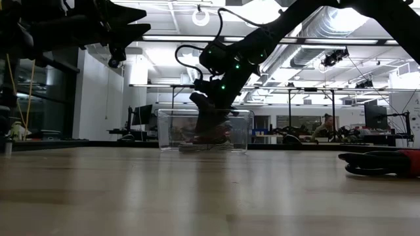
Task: Pick and place USB-C Cables
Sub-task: Put the black charger cable into the transparent bin
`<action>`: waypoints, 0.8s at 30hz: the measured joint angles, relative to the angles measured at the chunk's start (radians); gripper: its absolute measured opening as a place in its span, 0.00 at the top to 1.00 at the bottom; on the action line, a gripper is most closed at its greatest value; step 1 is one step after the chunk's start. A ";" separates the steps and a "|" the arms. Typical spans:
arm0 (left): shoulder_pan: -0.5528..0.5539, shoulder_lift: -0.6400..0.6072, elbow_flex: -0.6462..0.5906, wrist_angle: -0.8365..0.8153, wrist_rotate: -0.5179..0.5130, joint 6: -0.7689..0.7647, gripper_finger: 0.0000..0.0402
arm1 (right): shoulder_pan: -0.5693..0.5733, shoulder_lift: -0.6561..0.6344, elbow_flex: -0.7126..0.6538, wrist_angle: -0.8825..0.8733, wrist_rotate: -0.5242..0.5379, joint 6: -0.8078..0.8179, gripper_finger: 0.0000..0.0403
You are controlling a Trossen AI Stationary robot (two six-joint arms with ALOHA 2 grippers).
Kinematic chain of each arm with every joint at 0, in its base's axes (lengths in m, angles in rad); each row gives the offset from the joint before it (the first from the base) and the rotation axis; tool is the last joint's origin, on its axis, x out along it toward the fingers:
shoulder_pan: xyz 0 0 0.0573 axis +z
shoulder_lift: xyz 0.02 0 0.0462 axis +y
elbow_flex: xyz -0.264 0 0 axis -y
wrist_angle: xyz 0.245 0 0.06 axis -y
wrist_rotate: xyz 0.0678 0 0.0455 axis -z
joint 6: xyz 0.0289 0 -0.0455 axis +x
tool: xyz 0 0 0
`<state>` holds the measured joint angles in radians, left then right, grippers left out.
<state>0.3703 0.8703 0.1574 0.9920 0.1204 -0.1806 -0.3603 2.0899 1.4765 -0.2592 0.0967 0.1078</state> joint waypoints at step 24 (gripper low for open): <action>0.000 0.000 0.000 -0.004 0.000 0.000 0.59 | 0.063 -0.309 0.014 -0.063 -0.058 -0.127 0.56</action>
<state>0.3706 0.8703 0.1577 0.9878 0.1204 -0.1802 -0.2973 1.7806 1.4906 -0.3224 0.0388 -0.0197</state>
